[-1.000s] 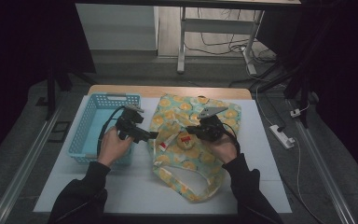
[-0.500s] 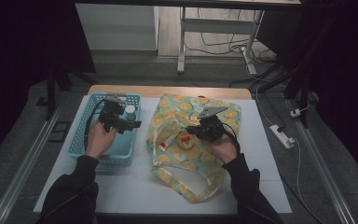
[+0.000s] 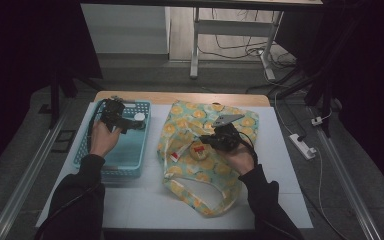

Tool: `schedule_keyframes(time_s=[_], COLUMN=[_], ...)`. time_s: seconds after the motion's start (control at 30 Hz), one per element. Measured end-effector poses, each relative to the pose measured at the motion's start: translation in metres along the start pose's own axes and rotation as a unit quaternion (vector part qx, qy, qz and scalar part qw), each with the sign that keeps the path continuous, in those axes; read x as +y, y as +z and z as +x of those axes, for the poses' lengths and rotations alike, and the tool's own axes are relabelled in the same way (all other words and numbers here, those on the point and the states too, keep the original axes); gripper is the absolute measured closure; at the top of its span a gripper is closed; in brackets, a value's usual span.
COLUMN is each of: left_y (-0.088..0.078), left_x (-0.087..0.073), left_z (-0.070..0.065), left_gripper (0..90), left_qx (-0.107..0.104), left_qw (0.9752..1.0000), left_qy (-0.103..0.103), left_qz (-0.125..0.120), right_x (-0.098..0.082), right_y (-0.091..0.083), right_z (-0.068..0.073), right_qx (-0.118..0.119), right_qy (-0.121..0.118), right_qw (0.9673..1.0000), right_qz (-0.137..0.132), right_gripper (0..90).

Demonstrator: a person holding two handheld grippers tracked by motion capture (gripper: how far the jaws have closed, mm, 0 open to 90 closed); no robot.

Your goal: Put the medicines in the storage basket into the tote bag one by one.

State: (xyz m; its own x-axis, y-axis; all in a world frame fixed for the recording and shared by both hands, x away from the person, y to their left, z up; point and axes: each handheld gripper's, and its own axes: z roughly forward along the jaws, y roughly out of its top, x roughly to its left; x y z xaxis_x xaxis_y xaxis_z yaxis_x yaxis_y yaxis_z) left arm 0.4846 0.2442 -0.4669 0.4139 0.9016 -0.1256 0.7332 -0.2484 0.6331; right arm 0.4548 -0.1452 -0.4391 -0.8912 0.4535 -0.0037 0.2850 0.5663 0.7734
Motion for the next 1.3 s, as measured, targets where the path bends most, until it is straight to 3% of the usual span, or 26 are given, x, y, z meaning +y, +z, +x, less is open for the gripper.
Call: schedule_keyframes(time_s=[0.3,0.47,0.77,0.93,1.3], left_y=[0.021,0.030,0.044,0.049,0.056], left_x=[0.009,0.011,0.019,0.023,0.025], left_z=[0.006,0.010,0.011,0.009,0.010], left_gripper=[0.0,0.0,4.9,14.6,48.9], left_qx=[0.035,0.022,0.032,0.036,0.009], left_qw=[0.9990,0.9992,0.9980,0.9972,0.9972], left_qy=[-0.007,-0.006,0.015,0.024,0.019], left_qz=[0.026,0.034,0.052,0.061,0.071], right_x=[0.000,0.000,0.000,0.000,0.000], right_y=[-0.001,-0.001,0.000,0.000,-0.001], right_z=[-0.001,-0.001,-0.001,-0.001,-0.001], right_qx=[-0.001,0.000,0.002,0.001,0.001], right_qy=[0.002,0.002,0.001,0.003,0.003], right_qw=[1.0000,1.0000,1.0000,1.0000,1.0000], right_qz=[-0.003,-0.003,0.000,0.000,-0.002], right_gripper=[89.8,89.8,89.8,89.8,89.8])
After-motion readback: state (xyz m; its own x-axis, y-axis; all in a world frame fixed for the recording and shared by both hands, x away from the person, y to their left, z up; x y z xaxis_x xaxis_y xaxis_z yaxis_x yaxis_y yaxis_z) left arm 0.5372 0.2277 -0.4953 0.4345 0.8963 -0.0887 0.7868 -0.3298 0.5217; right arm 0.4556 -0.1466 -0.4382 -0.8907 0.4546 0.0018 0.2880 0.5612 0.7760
